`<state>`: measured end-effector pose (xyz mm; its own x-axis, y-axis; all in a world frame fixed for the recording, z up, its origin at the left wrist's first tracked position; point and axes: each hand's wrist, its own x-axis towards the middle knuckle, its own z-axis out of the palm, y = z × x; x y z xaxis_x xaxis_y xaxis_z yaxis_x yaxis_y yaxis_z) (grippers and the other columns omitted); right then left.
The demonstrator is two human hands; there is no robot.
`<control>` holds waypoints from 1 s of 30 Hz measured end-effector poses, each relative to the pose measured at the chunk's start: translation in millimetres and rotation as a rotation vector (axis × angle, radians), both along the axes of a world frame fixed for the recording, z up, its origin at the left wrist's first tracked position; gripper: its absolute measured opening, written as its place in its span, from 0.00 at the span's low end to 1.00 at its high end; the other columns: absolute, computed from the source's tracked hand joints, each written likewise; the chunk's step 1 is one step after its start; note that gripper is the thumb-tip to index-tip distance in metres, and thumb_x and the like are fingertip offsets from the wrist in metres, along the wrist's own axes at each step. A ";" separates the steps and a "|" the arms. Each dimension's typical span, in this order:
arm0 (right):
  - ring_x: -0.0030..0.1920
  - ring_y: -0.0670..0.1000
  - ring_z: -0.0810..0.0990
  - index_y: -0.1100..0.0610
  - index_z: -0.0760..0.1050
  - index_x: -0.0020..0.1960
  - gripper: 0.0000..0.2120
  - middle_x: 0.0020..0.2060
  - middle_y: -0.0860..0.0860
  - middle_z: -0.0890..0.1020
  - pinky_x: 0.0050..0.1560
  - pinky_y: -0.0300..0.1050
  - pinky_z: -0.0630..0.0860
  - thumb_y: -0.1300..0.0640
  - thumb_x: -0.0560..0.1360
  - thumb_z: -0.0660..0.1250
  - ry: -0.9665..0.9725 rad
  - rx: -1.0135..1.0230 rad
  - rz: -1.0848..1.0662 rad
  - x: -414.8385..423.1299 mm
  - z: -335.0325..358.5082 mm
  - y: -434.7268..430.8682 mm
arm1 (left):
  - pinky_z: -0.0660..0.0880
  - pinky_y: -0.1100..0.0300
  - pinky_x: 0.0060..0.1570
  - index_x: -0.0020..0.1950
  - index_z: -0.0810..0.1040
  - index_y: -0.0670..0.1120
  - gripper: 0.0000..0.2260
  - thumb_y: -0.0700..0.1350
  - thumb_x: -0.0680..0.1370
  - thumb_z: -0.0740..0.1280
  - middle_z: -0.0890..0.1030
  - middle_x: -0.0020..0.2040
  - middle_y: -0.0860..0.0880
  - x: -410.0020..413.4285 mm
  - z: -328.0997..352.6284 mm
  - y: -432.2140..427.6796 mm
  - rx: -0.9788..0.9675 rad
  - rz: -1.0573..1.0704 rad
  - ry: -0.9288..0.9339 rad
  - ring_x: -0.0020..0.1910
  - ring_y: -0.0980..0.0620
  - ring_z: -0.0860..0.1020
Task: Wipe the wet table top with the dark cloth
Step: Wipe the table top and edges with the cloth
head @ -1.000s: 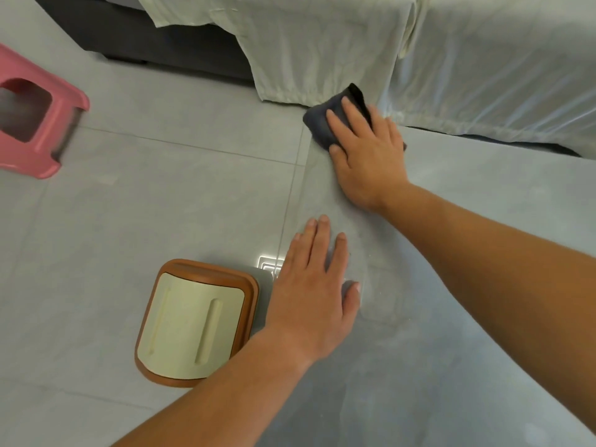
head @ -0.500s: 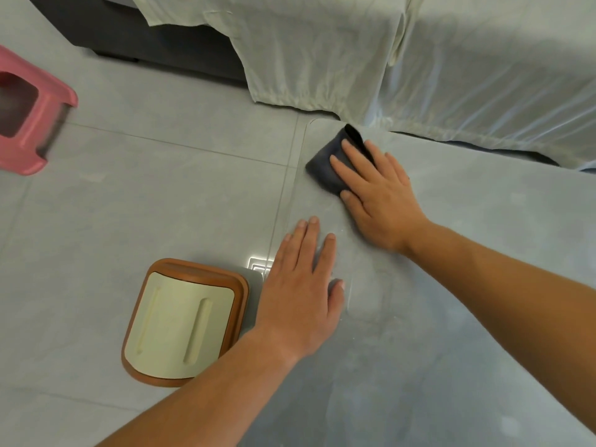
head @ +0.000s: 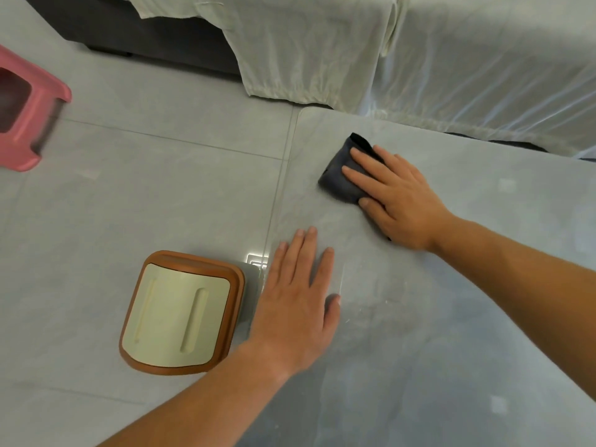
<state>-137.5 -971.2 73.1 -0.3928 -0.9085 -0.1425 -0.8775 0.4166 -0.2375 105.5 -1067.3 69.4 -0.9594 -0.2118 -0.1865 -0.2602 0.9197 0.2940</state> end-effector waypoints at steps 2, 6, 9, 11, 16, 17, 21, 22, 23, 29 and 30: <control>0.80 0.59 0.53 0.49 0.62 0.79 0.25 0.80 0.49 0.58 0.77 0.61 0.53 0.49 0.82 0.54 -0.014 -0.022 -0.132 -2.3 -1.7 -0.7 | 0.52 0.41 0.78 0.80 0.59 0.44 0.29 0.55 0.81 0.56 0.50 0.82 0.37 13.4 -1.0 8.0 -0.001 0.000 0.002 0.81 0.40 0.46; 0.80 0.58 0.51 0.47 0.62 0.79 0.24 0.81 0.48 0.57 0.78 0.59 0.49 0.50 0.83 0.55 -0.017 -0.118 -0.443 46.1 -7.0 -8.4 | 0.48 0.43 0.78 0.81 0.58 0.46 0.30 0.55 0.81 0.56 0.51 0.82 0.37 23.5 -3.5 12.2 0.006 0.042 0.000 0.81 0.41 0.46; 0.80 0.58 0.52 0.49 0.63 0.78 0.25 0.80 0.49 0.58 0.78 0.58 0.49 0.49 0.82 0.54 -0.002 -0.109 -0.232 76.1 -9.8 10.0 | 0.49 0.42 0.78 0.81 0.54 0.46 0.30 0.56 0.81 0.54 0.48 0.82 0.38 22.7 -5.2 12.8 0.012 0.042 -0.011 0.81 0.42 0.43; 0.80 0.58 0.54 0.50 0.64 0.78 0.25 0.80 0.50 0.60 0.78 0.59 0.51 0.49 0.82 0.54 -0.005 -0.080 -0.035 68.2 -7.3 23.9 | 0.49 0.42 0.78 0.81 0.54 0.46 0.30 0.56 0.81 0.54 0.47 0.82 0.38 23.4 -6.3 12.5 0.011 0.037 -0.013 0.81 0.42 0.42; 0.80 0.60 0.53 0.50 0.62 0.79 0.24 0.80 0.51 0.58 0.76 0.63 0.54 0.52 0.83 0.56 -0.014 -0.077 -0.346 29.4 -5.5 11.3 | 0.48 0.41 0.78 0.82 0.51 0.46 0.31 0.56 0.82 0.52 0.44 0.82 0.38 24.3 -7.0 12.7 0.015 0.032 -0.027 0.81 0.42 0.40; 0.80 0.59 0.52 0.49 0.61 0.79 0.24 0.81 0.50 0.57 0.77 0.62 0.52 0.52 0.83 0.56 -0.020 -0.087 -0.435 35.9 -4.9 3.5 | 0.48 0.41 0.78 0.82 0.51 0.46 0.31 0.56 0.82 0.52 0.45 0.82 0.38 24.1 -6.5 12.9 0.015 0.034 -0.029 0.81 0.42 0.40; 0.80 0.59 0.52 0.49 0.62 0.79 0.26 0.80 0.50 0.58 0.77 0.61 0.51 0.50 0.81 0.56 -0.009 -0.085 -0.199 78.6 -6.1 -2.7 | 0.47 0.42 0.78 0.81 0.55 0.46 0.30 0.55 0.81 0.53 0.47 0.82 0.38 23.5 -3.0 12.1 0.037 0.043 -0.018 0.81 0.42 0.42; 0.80 0.59 0.52 0.49 0.62 0.79 0.26 0.80 0.50 0.58 0.78 0.60 0.50 0.50 0.81 0.55 -0.023 -0.061 -0.081 80.9 -3.7 -1.2 | 0.46 0.43 0.79 0.81 0.55 0.46 0.30 0.55 0.81 0.53 0.46 0.82 0.38 23.8 -2.1 11.3 0.050 0.042 -0.014 0.81 0.42 0.41; 0.80 0.58 0.52 0.49 0.62 0.79 0.26 0.80 0.50 0.58 0.78 0.59 0.50 0.49 0.82 0.55 -0.027 -0.041 0.009 75.6 -1.6 -3.5 | 0.46 0.43 0.79 0.81 0.55 0.45 0.30 0.55 0.81 0.54 0.46 0.82 0.38 24.3 -1.3 10.8 0.062 0.042 -0.007 0.81 0.42 0.41; 0.80 0.59 0.51 0.47 0.60 0.79 0.25 0.81 0.48 0.55 0.78 0.59 0.48 0.50 0.83 0.55 -0.044 -0.080 -0.224 45.7 -6.5 -69.1 | 0.49 0.43 0.77 0.79 0.60 0.45 0.29 0.54 0.80 0.58 0.53 0.81 0.38 42.0 -0.3 20.4 0.012 0.026 0.026 0.81 0.42 0.47; 0.80 0.59 0.51 0.47 0.60 0.79 0.25 0.81 0.48 0.56 0.78 0.59 0.48 0.50 0.83 0.55 -0.030 -0.097 -0.240 54.9 -8.1 -71.6 | 0.49 0.44 0.77 0.79 0.60 0.45 0.29 0.54 0.80 0.58 0.53 0.81 0.38 46.2 -0.5 22.9 0.006 0.034 0.020 0.81 0.42 0.48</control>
